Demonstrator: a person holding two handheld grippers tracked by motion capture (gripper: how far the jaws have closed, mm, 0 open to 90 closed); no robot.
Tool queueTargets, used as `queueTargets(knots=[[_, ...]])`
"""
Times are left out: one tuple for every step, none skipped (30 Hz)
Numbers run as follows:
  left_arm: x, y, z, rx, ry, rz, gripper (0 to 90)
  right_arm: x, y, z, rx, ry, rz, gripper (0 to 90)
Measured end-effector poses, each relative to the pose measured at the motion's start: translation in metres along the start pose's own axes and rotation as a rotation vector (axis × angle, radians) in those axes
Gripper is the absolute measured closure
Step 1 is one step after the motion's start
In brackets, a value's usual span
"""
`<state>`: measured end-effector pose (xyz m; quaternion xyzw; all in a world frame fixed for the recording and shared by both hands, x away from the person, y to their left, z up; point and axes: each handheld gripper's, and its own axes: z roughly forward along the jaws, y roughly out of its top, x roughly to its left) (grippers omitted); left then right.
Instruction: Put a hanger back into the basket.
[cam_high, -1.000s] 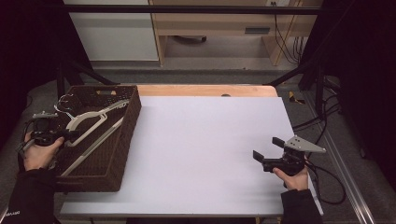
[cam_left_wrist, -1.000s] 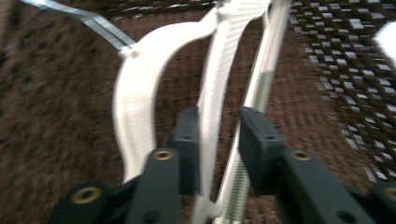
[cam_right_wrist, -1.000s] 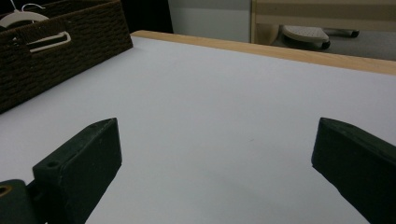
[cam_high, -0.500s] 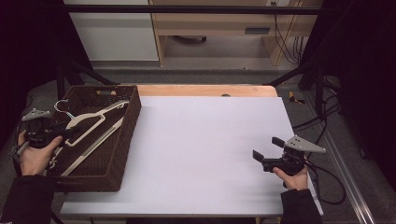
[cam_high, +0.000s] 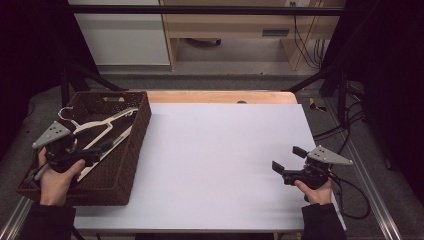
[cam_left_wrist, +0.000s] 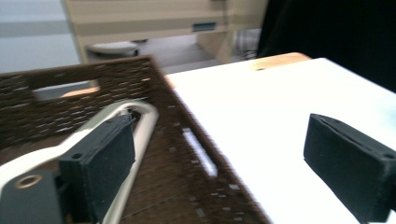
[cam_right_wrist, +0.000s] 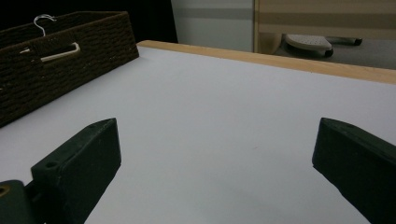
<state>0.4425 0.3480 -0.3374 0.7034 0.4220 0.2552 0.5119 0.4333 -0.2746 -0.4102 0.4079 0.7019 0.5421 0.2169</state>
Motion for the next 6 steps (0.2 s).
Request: queueTargets(knots=[[-0.004,-0.002,0.001,-0.014,-0.017,0.001,7.4,0.000,0.000,-0.001,-0.005,-0.002,-0.004,1.5],[-0.009,-0.005,0.001,-0.023,-0.037,0.004,7.3,0.000,0.001,-0.002,-0.007,-0.003,-0.008,1.4],[-0.012,-0.007,0.002,-0.025,-0.051,0.010,6.6,0.001,0.001,-0.003,-0.008,-0.003,-0.006,1.3],[-0.016,-0.008,0.004,-0.022,-0.055,0.023,5.9,0.001,0.001,-0.003,-0.010,-0.005,-0.009,1.3],[-0.020,-0.010,0.005,-0.022,-0.050,0.037,5.7,0.001,0.002,-0.004,-0.010,-0.001,-0.018,1.2],[-0.023,-0.012,0.006,-0.020,-0.055,0.042,5.7,0.001,0.002,-0.004,-0.010,-0.001,-0.018,1.2]])
